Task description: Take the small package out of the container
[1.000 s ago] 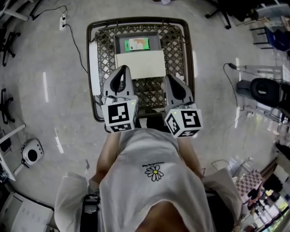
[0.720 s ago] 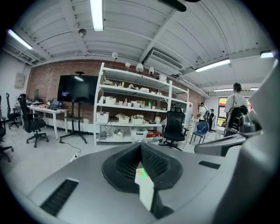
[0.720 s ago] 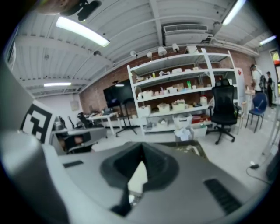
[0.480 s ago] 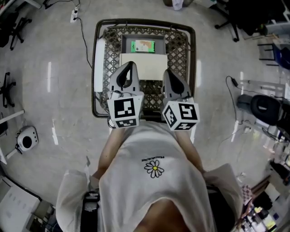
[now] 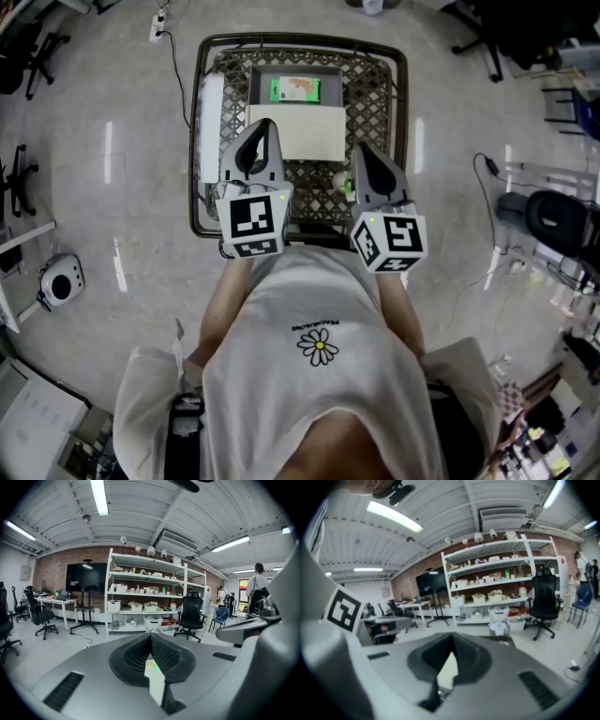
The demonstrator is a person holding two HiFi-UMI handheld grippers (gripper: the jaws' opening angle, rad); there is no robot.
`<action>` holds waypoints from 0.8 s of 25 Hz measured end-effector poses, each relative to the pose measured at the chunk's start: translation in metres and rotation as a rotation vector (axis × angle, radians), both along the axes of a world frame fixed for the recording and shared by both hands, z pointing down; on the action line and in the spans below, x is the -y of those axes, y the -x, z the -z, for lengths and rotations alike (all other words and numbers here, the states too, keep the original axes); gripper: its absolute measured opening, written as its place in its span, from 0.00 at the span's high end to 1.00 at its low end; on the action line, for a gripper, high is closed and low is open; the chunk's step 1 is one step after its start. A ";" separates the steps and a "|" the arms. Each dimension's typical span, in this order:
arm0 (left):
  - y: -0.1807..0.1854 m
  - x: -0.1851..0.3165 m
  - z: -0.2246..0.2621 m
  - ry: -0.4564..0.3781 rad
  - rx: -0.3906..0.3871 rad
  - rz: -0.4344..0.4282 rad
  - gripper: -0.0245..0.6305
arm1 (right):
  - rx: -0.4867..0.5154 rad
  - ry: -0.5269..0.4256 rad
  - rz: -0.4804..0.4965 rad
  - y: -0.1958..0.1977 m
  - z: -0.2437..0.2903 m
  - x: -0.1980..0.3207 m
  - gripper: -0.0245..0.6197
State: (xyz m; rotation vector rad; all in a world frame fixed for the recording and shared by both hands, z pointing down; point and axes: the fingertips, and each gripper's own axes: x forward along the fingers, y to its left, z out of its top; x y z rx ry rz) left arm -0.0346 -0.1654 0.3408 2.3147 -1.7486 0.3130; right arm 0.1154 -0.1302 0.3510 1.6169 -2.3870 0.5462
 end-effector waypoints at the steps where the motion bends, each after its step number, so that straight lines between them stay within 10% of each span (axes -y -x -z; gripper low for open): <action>1: -0.001 0.001 -0.002 0.005 0.000 0.000 0.93 | 0.001 0.011 -0.011 -0.009 -0.002 -0.003 0.91; 11: -0.007 0.017 -0.019 0.030 0.031 0.012 0.93 | -0.209 0.054 0.067 -0.093 -0.025 0.020 0.91; 20: 0.001 0.037 -0.024 0.031 0.045 0.061 0.93 | -0.317 -0.001 0.240 -0.093 -0.029 0.109 0.91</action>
